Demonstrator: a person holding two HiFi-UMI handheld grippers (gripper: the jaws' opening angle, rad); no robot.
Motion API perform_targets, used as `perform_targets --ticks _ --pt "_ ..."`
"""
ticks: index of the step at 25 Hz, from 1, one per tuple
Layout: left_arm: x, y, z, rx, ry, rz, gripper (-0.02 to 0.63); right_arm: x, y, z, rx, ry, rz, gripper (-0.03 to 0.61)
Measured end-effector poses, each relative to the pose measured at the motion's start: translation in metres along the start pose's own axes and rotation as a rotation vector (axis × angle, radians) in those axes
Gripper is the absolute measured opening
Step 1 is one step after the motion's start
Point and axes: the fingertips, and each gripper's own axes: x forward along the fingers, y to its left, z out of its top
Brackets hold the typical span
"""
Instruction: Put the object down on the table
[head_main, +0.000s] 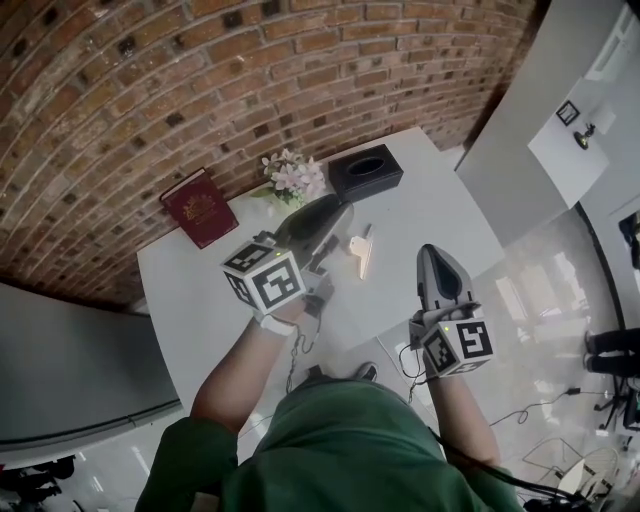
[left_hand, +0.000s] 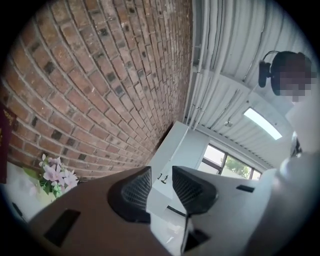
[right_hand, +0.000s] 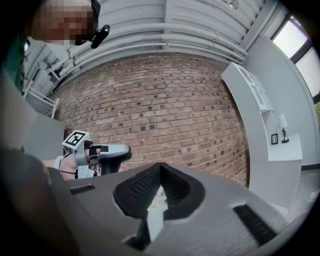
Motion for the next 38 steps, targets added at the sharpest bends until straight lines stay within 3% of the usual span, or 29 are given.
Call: perform_targets --ticks 6,12,17,24,38 --pt "-0.011 -0.016 0.036 -0.016 -0.096 0.007 0.097 0.004 0.015 0.031 -0.029 -0.055 0.042 0.003" --pt "-0.015 -0.018 0.052 -0.053 -0.129 0.032 0.08 0.009 0.019 0.038 -0.052 -0.065 0.051 0.003" --pt "-0.02 -0.005 0.046 -0.064 -0.114 0.088 0.075 0.009 0.023 0.037 -0.036 -0.078 0.065 0.002" --pt "-0.015 -0.004 0.036 -0.097 -0.093 0.07 0.075 0.008 0.019 0.034 -0.05 -0.062 0.048 0.003" --pt "-0.014 0.0 0.028 -0.073 -0.057 0.094 0.075 0.008 0.018 0.031 -0.049 -0.055 0.044 0.002"
